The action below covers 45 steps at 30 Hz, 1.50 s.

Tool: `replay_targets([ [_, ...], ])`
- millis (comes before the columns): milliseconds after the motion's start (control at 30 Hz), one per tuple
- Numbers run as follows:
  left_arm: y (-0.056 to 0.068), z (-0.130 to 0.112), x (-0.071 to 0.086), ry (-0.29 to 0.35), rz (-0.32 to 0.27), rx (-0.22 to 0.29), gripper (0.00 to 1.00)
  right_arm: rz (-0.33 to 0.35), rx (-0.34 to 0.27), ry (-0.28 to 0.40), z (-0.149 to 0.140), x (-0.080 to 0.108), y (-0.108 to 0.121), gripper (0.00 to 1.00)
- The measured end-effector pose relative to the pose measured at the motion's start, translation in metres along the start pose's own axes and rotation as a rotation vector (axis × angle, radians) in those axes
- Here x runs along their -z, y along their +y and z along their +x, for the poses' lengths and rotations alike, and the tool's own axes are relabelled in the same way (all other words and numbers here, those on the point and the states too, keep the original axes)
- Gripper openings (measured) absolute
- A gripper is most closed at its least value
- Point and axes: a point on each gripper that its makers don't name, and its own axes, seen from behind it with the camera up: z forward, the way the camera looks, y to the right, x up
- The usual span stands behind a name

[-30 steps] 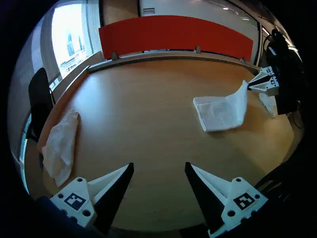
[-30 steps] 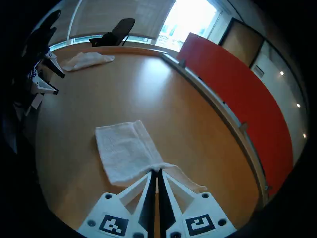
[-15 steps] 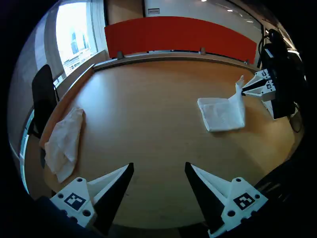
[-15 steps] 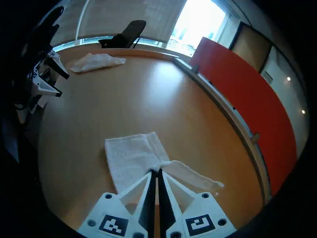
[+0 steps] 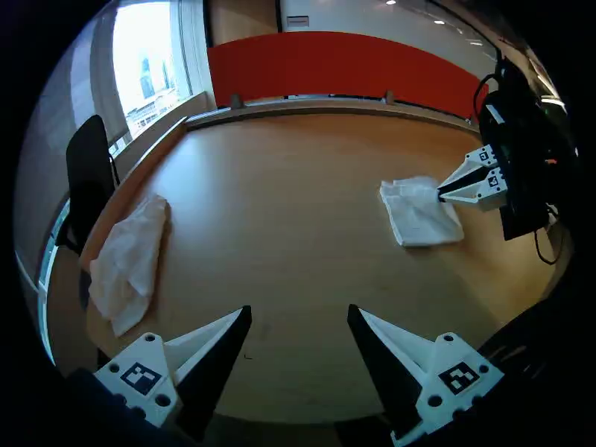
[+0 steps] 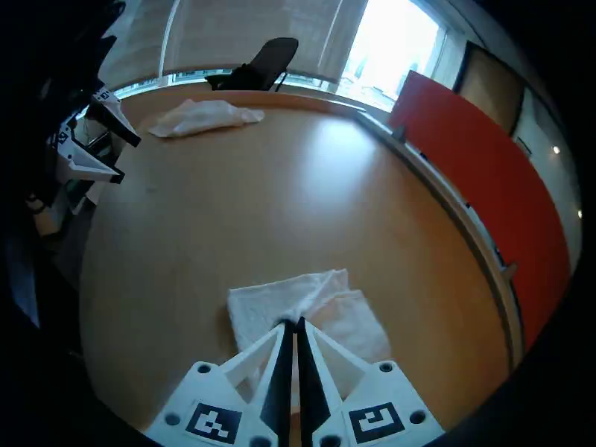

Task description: Fold towel

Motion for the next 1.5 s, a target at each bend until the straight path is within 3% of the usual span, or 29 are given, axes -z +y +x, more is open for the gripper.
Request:
replay_targets([
  [167, -0.001, -0.001, 0.0, 0.0, 0.001, 0.001, 0.96, 0.001, -0.004, 0.0, -0.001, -0.001, -0.002, 0.04],
  [300, -0.001, -0.001, 0.0, 0.0, -0.002, -0.003, 0.96, -0.001, -0.004, -0.001, -0.002, 0.001, -0.002, 0.11],
  [433, -0.001, -0.001, -0.001, 0.001, -0.003, -0.003, 0.96, 0.001, -0.015, -0.004, -0.006, 0.003, -0.005, 0.6],
  [500, -0.001, -0.001, 0.0, 0.001, -0.003, -0.002, 0.96, -0.001, -0.024, -0.007, -0.008, 0.005, -0.005, 0.73],
  [567, -0.002, -0.001, 0.0, 0.002, -0.002, -0.001, 0.96, -0.013, -0.03, -0.011, -0.012, 0.006, -0.004, 0.78],
  [1500, 0.005, -0.001, -0.003, -0.003, -0.013, -0.015, 0.96, -0.05, -0.14, -0.132, -0.099, 0.028, -0.02, 0.78],
])
